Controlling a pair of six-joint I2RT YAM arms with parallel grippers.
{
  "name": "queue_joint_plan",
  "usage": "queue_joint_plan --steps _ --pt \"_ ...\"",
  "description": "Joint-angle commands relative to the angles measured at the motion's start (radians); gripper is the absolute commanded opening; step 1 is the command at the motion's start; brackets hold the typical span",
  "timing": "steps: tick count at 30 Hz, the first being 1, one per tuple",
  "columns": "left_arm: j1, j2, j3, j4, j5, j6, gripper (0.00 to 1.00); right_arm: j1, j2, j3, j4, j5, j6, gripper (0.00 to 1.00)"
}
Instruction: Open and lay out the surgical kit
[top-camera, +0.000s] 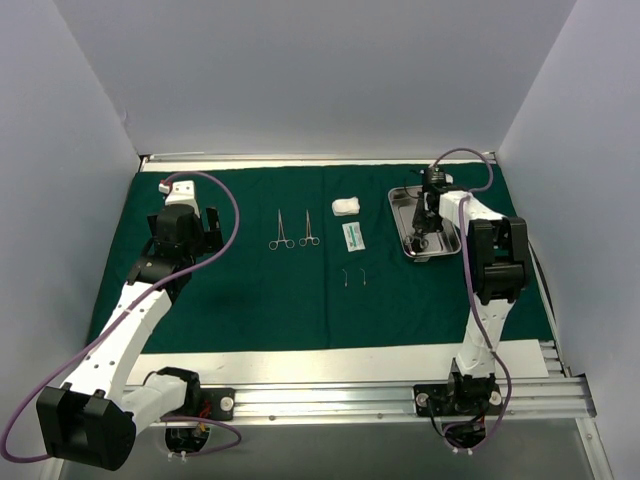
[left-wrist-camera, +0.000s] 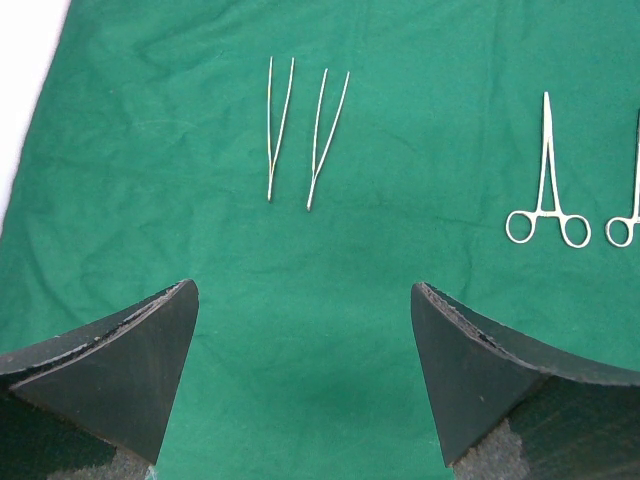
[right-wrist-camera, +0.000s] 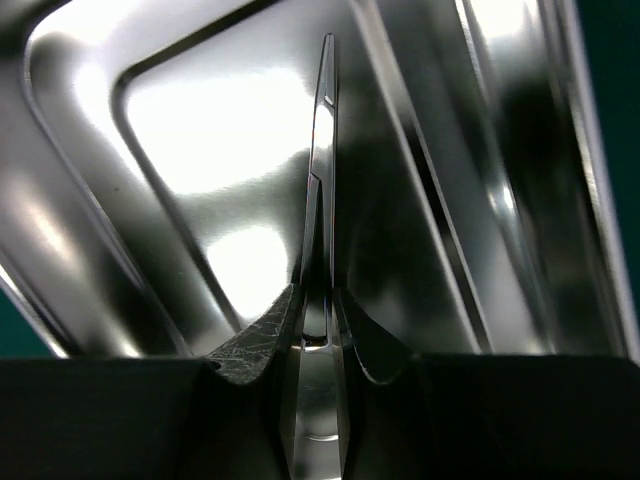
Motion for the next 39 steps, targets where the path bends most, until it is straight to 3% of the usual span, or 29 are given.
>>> queue_joint_plan --steps 1,4,19,25,39 --pt "-0.005 -0.001 0.003 0.022 0.003 0.006 0.97 0.02 0.031 0.05 -0.062 -0.001 -0.005 0.04" --pt "-0.003 -0.001 0.002 0.022 0.001 0.006 0.97 0.029 0.028 0.066 -0.055 0.001 -0.005 0.0" --pt "-0.005 0.0 0.003 0.022 0.006 0.006 0.97 0.033 0.005 0.09 -0.061 0.022 -0.025 0.0" --pt "-0.003 0.002 0.003 0.022 0.009 0.005 0.97 0.041 0.021 0.103 -0.088 0.022 -0.07 0.08" --pt "-0.003 0.005 0.003 0.023 0.014 0.006 0.97 0.053 0.045 0.162 -0.13 -0.015 -0.107 0.13"
